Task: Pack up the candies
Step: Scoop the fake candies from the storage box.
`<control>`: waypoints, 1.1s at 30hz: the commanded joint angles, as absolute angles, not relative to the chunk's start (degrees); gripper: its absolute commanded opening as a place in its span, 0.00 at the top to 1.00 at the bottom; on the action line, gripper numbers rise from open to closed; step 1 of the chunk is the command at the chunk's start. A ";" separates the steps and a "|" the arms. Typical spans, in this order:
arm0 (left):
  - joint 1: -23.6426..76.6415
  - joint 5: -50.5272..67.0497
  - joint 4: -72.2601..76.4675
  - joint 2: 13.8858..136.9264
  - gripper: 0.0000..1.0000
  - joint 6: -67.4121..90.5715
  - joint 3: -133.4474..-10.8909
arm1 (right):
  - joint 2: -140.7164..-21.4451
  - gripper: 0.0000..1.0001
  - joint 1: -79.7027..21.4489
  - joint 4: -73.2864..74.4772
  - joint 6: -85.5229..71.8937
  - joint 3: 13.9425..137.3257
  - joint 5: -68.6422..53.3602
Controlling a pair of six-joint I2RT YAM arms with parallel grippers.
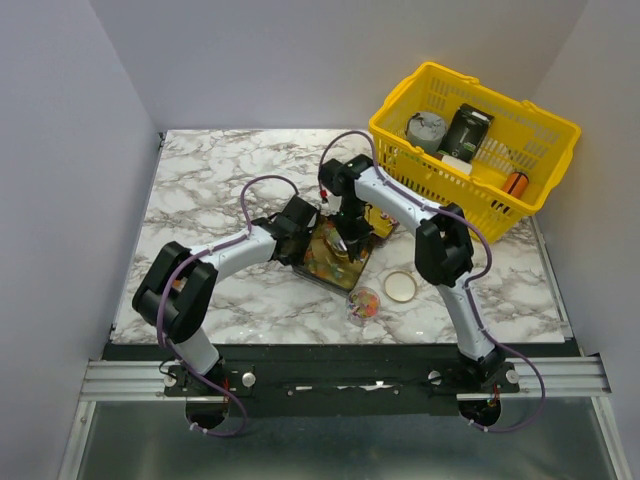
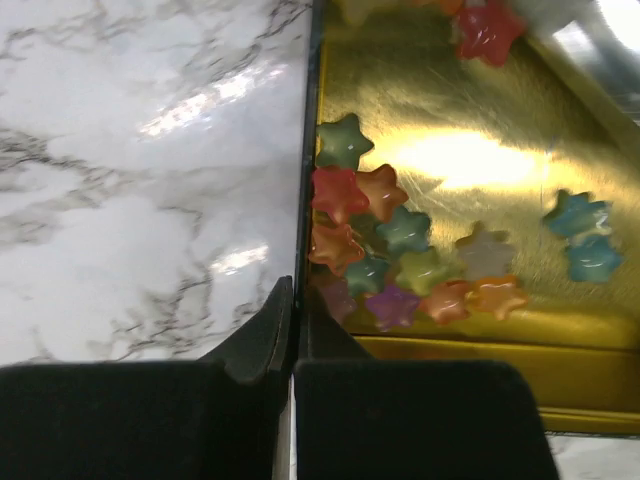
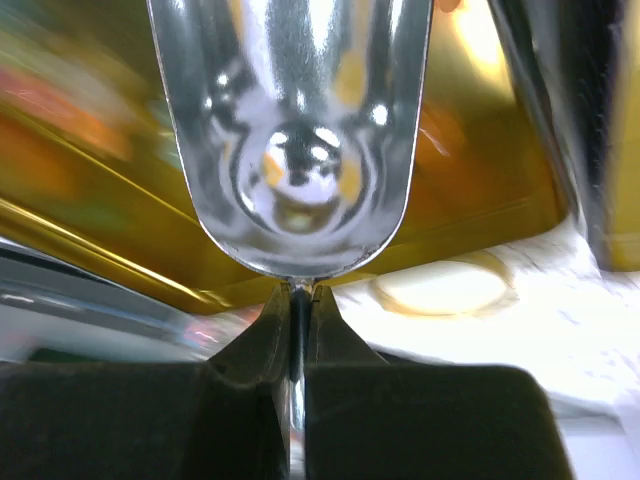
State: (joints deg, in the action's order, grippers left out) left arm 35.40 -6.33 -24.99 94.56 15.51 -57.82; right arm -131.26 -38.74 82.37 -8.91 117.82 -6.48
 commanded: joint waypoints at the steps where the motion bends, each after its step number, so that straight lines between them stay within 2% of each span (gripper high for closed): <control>1: 39.38 0.97 -18.11 92.90 1.00 15.64 -58.62 | -134.66 0.99 -41.22 73.21 -14.67 122.62 -17.04; 6: 39.38 0.44 -18.28 93.52 1.00 15.47 -60.20 | -129.29 0.99 -41.22 71.63 -18.89 114.09 -18.46; 19: 39.37 -2.64 -18.37 92.81 1.00 17.23 -59.33 | -124.98 0.99 -40.08 71.02 -22.24 108.37 -12.40; 30: 38.85 -2.64 -18.54 92.99 1.00 19.42 -59.59 | -117.34 0.99 -39.73 66.63 -21.27 98.45 -8.00; 33: 38.67 -2.29 -18.37 93.08 0.95 19.77 -59.59 | -114.88 0.99 -39.73 65.13 -20.66 96.51 -7.56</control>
